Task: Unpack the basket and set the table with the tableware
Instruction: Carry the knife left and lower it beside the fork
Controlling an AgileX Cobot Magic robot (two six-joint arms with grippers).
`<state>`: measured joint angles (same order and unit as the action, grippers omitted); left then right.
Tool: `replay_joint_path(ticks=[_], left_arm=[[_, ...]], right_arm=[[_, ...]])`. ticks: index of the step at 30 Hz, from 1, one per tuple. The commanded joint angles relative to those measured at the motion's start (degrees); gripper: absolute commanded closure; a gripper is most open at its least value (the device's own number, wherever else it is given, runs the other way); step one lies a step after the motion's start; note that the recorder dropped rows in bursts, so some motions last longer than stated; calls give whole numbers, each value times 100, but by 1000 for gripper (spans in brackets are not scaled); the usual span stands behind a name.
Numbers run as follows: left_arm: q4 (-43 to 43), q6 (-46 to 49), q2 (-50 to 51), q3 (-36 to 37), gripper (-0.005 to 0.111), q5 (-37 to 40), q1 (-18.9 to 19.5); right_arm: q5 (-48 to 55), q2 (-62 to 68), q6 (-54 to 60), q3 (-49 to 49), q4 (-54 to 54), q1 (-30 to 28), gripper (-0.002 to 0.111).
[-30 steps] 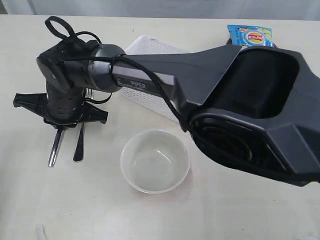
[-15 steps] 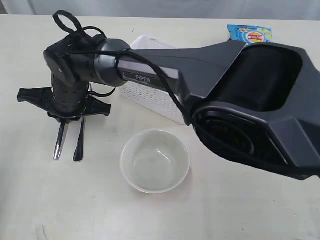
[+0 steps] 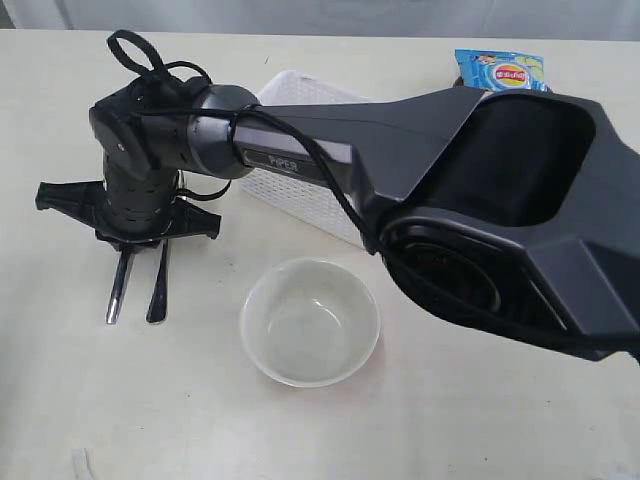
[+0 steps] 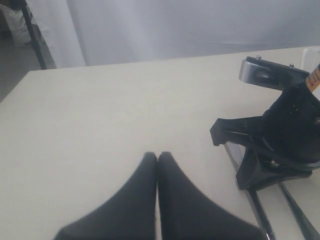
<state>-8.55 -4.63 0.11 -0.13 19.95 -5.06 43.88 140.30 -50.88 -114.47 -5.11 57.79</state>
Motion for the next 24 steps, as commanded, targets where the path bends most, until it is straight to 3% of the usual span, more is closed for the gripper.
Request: replay_joint_path(ticks=[1, 12, 18, 24], left_arm=[[-23, -13, -11, 13, 107, -3, -29], [-23, -13, -11, 13, 107, -3, -29], [-23, -13, -11, 13, 107, -3, -29], [-23, -13, -11, 13, 107, -3, -29]], right_arm=[[-30, -8, 4, -8, 22, -40, 108], [-18, -8, -85, -8, 114, -40, 108], [-41, -8, -85, -8, 114, -40, 78], [-214, -27, -85, -8, 117, -40, 74]])
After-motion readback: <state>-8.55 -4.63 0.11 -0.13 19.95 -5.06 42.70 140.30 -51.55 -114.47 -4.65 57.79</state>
